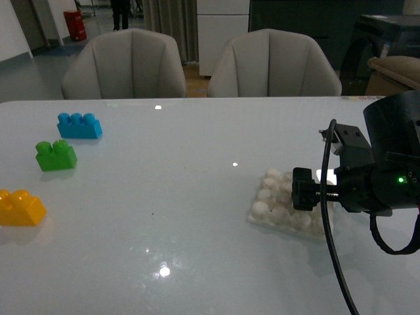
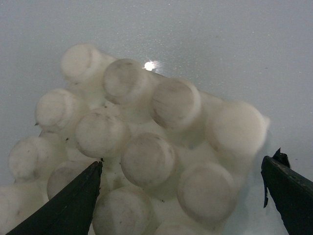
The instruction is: Insert yellow block into base center
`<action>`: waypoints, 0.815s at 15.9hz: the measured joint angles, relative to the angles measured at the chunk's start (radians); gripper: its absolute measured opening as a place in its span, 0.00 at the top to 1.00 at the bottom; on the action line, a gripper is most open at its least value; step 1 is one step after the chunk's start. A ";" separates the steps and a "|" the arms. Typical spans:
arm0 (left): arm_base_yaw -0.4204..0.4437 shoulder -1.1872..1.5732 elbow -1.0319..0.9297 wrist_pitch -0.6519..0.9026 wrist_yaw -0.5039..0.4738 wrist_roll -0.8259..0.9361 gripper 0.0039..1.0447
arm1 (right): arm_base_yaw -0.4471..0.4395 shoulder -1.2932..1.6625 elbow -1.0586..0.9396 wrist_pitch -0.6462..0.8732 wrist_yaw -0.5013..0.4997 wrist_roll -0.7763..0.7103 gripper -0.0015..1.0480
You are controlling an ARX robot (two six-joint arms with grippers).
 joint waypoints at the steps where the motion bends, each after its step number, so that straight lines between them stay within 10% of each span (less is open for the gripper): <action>1: 0.000 0.000 0.000 0.000 0.000 0.000 0.06 | 0.006 0.003 0.006 -0.003 0.003 0.002 0.06; 13: 0.000 0.000 0.000 0.000 0.000 0.000 0.06 | 0.157 0.094 0.203 -0.103 0.024 0.123 0.06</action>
